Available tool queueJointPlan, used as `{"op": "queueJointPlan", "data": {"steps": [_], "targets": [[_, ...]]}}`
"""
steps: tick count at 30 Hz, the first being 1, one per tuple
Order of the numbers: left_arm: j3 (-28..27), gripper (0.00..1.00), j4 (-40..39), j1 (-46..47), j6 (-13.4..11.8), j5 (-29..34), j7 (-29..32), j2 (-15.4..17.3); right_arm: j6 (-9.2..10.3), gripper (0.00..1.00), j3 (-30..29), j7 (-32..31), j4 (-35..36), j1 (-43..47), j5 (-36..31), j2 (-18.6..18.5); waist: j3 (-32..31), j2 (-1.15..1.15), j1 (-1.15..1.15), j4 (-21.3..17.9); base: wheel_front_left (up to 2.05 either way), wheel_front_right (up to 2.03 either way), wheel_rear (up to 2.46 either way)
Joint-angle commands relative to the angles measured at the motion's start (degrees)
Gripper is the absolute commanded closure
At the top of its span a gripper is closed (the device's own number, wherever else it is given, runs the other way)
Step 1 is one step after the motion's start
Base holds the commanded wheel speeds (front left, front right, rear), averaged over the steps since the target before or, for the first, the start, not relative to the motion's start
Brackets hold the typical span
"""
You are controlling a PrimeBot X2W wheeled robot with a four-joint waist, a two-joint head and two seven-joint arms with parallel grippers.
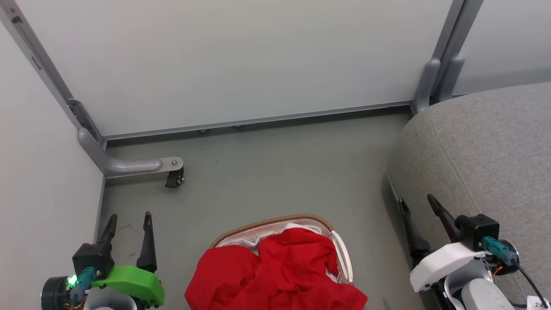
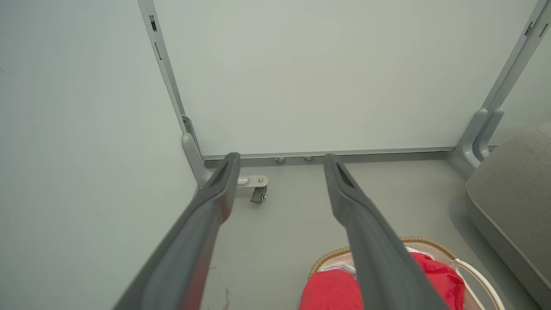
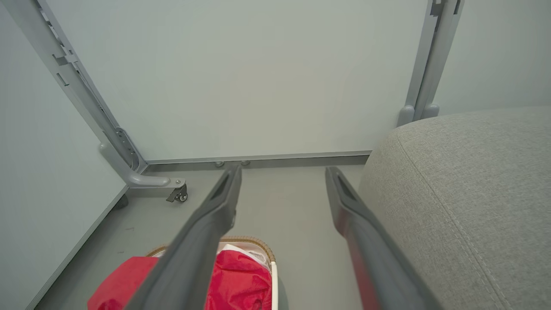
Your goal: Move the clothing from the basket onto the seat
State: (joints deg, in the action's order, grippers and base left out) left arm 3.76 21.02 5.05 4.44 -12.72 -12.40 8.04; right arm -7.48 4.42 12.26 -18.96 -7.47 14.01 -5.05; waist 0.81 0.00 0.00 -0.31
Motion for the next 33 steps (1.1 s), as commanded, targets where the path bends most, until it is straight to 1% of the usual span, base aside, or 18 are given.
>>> {"op": "queueJointPlan", "data": {"steps": [1, 10, 14, 20, 24, 27, 33], "targets": [[-0.25, 0.0, 0.02, -0.05, 0.24, 1.52, -0.51, 0.08, -0.02, 0.0, 0.03, 0.64, 0.11, -0.39, -1.42, -0.24, 0.13, 0.0, 0.0, -0.05, 0.0, 0.0, 0.0], [-0.69, 0.0, 1.42, 0.43, 1.46, 4.85, -1.46, -0.64, -0.02, 0.0, 0.5, 1.66, -0.02, -1.18, -5.52, 0.06, 1.28, 0.0, 0.0, -0.69, 0.0, 0.0, 0.0], [-0.42, 0.0, 2.25, 1.69, 2.15, 5.88, -1.87, -0.79, -0.01, 0.0, 1.06, 2.11, 0.82, -2.48, -6.92, 0.48, 3.56, 0.0, 0.0, -1.57, 0.0, 0.0, 0.0], [0.11, 0.0, 2.74, 4.63, 2.92, 7.35, -2.48, -0.43, -0.01, 0.0, 2.64, 2.65, 3.39, -5.34, -9.79, 1.48, 8.92, 0.0, 0.0, -3.92, 0.0, 0.0, 0.0], [1.46, 0.0, 2.93, 7.31, 3.06, 8.55, -2.9, 0.1, 0.0, 0.0, 3.61, 3.04, 4.53, -7.95, -11.69, 1.82, 13.09, 0.0, 0.0, -5.67, 0.0, 0.0, 0.0], [3.45, 0.0, 3.18, 9.36, 3.09, 7.19, -2.85, 1.01, 0.0, 0.0, 4.01, 3.02, 5.31, -9.56, -11.66, 2.02, 16.46, 0.0, 0.0, -7.05, 0.0, 0.0, 0.0], [7.22, 0.0, 4.68, 13.63, 3.07, 4.92, -2.79, 2.82, 0.0, 0.0, 5.22, 3.02, 8.37, -12.23, -8.59, 2.08, 22.67, 0.0, 0.0, -9.84, 0.0, 0.0, 0.0]]}}
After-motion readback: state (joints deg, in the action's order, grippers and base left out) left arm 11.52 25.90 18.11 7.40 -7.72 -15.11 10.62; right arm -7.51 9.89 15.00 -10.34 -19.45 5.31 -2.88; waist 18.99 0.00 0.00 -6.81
